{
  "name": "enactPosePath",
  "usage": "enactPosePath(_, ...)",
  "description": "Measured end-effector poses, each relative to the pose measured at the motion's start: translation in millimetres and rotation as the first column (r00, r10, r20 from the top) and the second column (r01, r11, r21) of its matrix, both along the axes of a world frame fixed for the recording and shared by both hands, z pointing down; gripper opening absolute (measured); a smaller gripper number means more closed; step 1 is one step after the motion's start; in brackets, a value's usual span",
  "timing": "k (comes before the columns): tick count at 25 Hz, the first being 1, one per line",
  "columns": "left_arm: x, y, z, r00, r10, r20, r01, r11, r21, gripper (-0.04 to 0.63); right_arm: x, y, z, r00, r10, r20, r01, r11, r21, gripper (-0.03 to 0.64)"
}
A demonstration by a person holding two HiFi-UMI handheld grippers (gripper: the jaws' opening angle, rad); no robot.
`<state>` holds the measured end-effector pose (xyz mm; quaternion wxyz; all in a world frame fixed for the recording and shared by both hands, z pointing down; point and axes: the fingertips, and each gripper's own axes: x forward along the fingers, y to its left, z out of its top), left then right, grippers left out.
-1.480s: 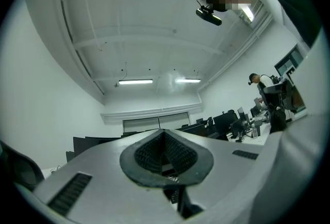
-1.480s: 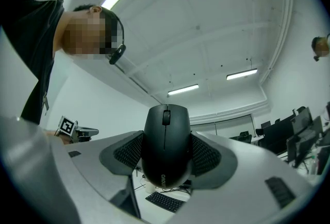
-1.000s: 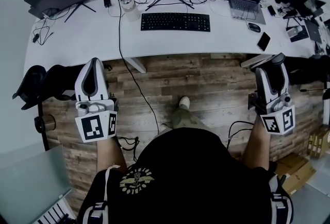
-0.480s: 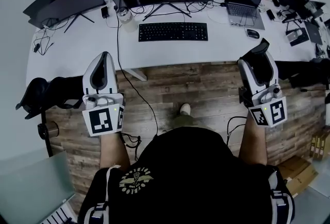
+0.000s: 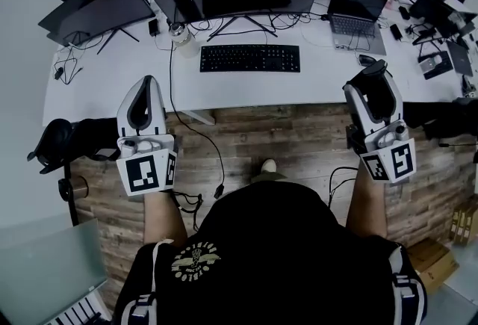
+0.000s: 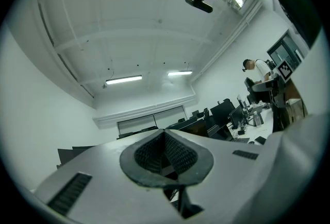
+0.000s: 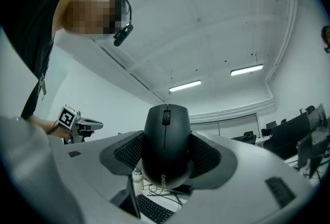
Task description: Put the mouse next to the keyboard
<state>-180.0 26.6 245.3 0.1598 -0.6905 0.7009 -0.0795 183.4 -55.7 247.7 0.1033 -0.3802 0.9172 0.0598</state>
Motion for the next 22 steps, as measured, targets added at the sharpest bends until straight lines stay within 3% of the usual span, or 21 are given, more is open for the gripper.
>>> enactPosePath(13, 6, -4, 2, 0.998, -0.063, 0.026, 0.063, 0.998, -0.022, 0.002, 7, -32, 8, 0.997, -0.067, 0.031, 0.067, 0.998, -0.02, 0.285)
enactPosePath(22, 1, -16, 11, 0.999, -0.043, 0.029, 0.044, 0.998, -0.043, 0.002, -1, -41, 20, 0.998, -0.061, 0.025, 0.062, 0.997, -0.048, 0.285)
